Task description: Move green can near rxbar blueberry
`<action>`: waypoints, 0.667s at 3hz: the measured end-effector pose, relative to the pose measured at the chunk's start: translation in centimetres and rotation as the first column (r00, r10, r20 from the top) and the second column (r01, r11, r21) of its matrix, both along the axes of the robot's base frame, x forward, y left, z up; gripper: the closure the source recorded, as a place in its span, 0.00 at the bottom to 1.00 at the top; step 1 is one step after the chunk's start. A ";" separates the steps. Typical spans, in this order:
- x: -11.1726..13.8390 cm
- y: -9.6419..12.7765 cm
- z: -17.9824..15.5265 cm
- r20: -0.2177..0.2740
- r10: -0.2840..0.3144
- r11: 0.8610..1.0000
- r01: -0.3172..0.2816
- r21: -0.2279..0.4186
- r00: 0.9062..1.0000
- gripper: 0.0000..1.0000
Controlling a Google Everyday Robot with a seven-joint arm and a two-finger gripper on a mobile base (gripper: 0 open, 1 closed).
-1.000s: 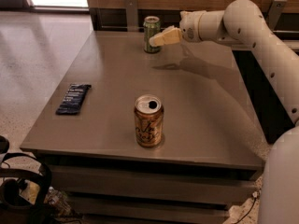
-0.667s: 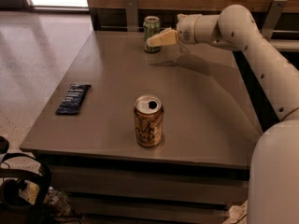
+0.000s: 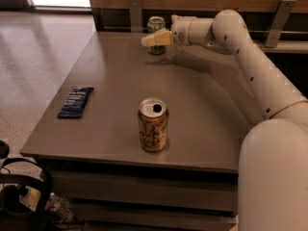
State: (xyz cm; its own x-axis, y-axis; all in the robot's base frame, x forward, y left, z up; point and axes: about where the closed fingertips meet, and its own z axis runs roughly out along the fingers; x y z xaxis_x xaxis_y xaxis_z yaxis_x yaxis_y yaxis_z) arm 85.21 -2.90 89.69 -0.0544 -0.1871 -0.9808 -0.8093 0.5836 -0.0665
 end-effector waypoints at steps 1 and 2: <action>0.3 1.2 -0.1 0.006 0.006 1.000 -0.006 0.014 1.000 0.33; 0.3 1.6 -0.2 0.004 0.012 1.000 -0.012 0.014 1.000 0.64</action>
Offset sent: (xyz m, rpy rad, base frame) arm 0.0027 0.0093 -0.0002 0.0126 -0.0064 0.0038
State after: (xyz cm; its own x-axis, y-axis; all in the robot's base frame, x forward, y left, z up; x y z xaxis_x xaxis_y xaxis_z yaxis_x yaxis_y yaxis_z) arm 85.49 -1.31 89.47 -0.0487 -0.1740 -0.9835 -0.8160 0.5749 -0.0613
